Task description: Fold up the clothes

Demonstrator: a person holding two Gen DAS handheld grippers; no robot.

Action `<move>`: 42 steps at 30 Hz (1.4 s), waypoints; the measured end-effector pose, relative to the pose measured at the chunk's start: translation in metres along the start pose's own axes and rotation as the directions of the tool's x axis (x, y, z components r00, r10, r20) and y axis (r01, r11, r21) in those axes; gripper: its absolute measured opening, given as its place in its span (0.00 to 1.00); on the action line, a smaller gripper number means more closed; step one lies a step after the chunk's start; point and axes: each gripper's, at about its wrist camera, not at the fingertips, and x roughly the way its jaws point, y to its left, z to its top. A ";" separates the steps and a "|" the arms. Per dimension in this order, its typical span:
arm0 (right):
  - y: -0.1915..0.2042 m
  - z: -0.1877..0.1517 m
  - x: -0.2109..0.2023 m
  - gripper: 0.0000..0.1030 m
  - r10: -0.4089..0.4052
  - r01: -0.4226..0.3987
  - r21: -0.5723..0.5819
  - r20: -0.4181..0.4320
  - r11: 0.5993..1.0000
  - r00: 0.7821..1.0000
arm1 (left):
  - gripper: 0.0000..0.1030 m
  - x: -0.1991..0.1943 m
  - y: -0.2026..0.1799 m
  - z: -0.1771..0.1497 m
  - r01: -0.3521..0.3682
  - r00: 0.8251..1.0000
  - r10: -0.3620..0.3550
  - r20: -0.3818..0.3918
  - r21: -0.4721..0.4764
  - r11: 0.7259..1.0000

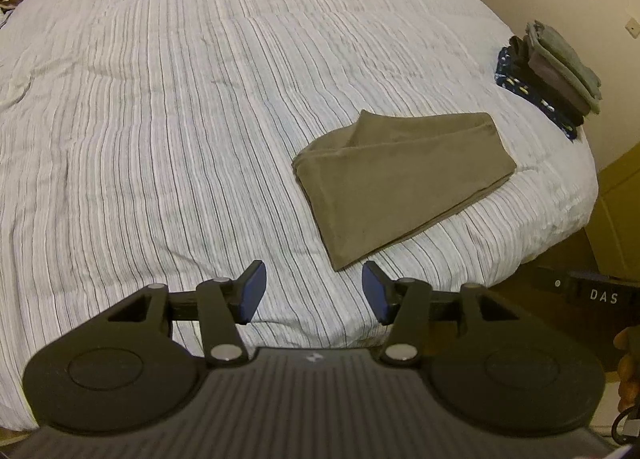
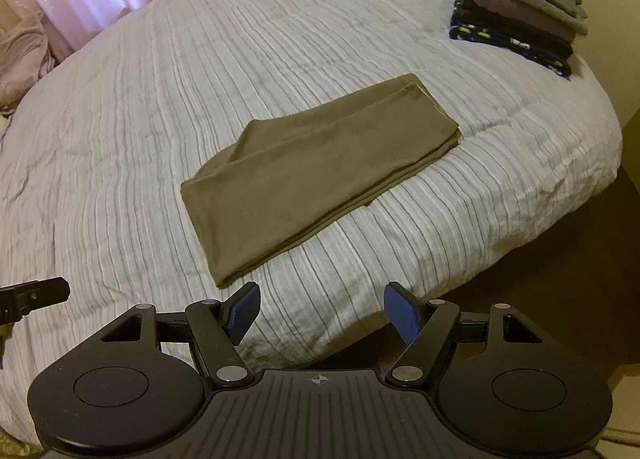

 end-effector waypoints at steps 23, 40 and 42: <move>-0.113 0.112 0.040 0.70 0.059 -0.075 -0.204 -0.088 0.976 0.994 | 0.48 0.042 -0.123 0.043 -0.112 0.994 0.112 -0.012 -0.207 0.972; -0.137 0.128 0.085 0.70 0.119 -0.185 -0.319 -0.215 0.930 0.969 | 0.48 0.053 -0.147 0.010 -0.217 0.976 0.203 -0.077 -0.339 0.915; -0.137 0.128 0.089 0.70 0.115 -0.181 -0.319 -0.216 0.930 0.970 | 0.48 0.057 -0.145 0.008 -0.223 0.975 0.206 -0.087 -0.339 0.914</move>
